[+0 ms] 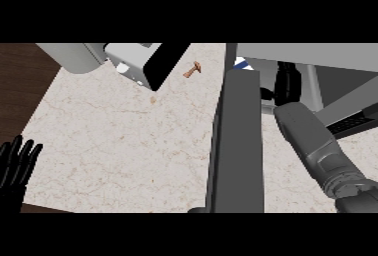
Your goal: Pick up the milk, place it into the microwave and close the microwave
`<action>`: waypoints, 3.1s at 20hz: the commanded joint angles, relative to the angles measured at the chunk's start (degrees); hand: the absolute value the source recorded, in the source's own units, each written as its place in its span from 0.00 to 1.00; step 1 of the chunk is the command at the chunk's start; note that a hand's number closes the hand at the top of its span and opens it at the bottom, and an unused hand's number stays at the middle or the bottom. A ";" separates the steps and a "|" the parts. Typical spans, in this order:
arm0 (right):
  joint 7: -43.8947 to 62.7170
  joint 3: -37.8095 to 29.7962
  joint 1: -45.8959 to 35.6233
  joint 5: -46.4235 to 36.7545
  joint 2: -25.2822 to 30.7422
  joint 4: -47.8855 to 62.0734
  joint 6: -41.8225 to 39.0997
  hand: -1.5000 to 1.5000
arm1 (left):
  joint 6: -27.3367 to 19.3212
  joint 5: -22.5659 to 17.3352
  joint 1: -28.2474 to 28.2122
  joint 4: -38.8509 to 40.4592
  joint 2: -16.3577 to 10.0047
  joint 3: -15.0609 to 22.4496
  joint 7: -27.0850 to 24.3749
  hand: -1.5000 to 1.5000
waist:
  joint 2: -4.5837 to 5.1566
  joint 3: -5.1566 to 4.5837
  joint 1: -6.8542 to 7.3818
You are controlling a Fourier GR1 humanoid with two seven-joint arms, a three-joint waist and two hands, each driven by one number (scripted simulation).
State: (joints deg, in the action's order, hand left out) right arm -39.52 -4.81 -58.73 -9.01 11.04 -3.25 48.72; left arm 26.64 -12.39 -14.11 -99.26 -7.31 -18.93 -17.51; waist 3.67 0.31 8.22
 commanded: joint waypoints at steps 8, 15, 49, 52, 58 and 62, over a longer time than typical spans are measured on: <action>-0.83 0.03 0.37 -0.43 -0.64 -0.35 -0.32 0.00 | 1.09 -0.21 -1.11 0.87 -0.31 -0.72 -1.53 0.00 | -0.54 -0.02 -0.34; -4.18 -1.84 3.95 1.25 -2.59 -2.24 -2.31 0.00 | 0.74 1.23 -1.29 1.51 -0.15 -0.76 -2.76 0.00 | -1.12 -0.01 -2.36; -21.61 -4.11 29.54 9.68 -8.82 -18.18 -46.94 0.00 | 7.10 5.87 -7.76 -7.12 5.99 12.99 -0.13 0.00 | -4.06 -0.35 -9.22; -20.88 -1.12 36.34 8.47 -10.45 -24.13 -45.74 0.00 | 7.69 10.38 -7.02 -5.78 5.53 15.27 -1.59 0.00 | -4.34 -0.43 -10.16; -14.51 0.33 45.83 13.03 -8.63 -40.01 -51.66 0.00 | 5.73 13.96 -1.16 -4.22 6.35 17.94 2.04 1.00 | -4.15 -0.43 -10.13; -13.57 1.47 55.10 15.37 -7.41 -52.30 -54.07 1.00 | 1.19 18.70 -1.43 -3.98 7.25 26.35 1.87 1.00 | -4.05 -0.40 -9.55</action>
State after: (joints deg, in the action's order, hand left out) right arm -54.89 -4.17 -10.15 4.11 2.82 -45.95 -1.67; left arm 32.04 2.37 -17.19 -104.14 -0.88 1.16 -16.34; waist -0.44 -0.09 -1.52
